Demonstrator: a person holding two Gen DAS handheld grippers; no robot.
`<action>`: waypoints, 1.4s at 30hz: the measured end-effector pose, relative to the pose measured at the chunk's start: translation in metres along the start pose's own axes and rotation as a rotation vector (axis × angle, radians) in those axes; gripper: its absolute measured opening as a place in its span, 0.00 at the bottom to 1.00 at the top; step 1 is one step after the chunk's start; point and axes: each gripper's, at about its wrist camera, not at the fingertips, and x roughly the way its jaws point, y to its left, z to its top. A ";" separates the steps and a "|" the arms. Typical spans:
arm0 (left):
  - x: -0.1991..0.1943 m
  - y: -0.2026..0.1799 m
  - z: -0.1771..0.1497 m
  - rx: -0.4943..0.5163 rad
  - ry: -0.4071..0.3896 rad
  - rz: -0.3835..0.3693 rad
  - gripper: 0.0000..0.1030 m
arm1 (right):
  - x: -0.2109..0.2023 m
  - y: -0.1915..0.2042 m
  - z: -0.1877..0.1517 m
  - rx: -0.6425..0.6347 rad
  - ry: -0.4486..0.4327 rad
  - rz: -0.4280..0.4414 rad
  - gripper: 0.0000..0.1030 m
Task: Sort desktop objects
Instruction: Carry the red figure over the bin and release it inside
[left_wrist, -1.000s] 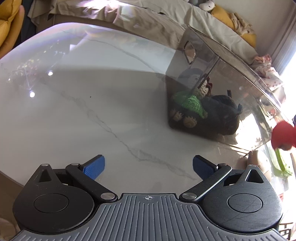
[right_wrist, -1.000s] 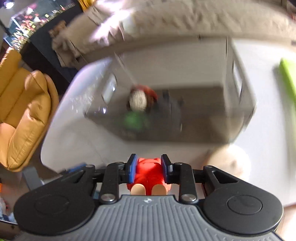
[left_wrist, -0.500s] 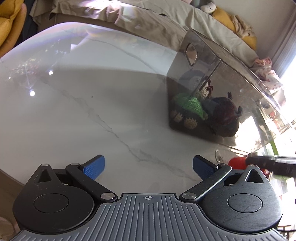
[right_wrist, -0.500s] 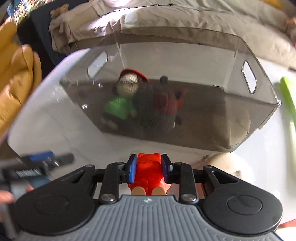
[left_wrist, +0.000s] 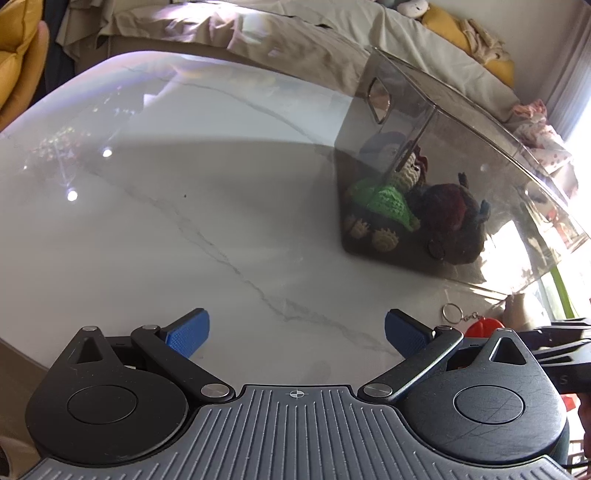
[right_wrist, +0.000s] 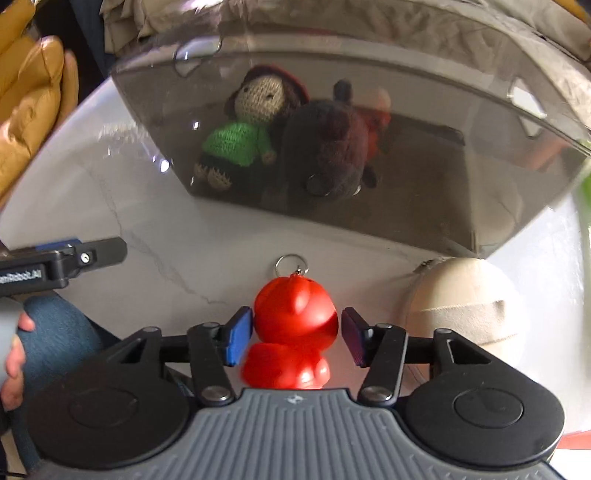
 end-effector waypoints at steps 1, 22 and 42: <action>-0.001 0.000 0.000 0.004 0.000 0.000 1.00 | 0.006 0.000 0.001 0.004 0.016 0.002 0.58; 0.021 -0.054 0.004 0.314 0.035 -0.528 1.00 | -0.133 -0.080 0.141 0.159 -0.255 0.005 0.51; 0.014 -0.047 0.006 0.279 0.000 -0.677 1.00 | 0.053 -0.087 0.165 0.190 0.340 -0.213 0.54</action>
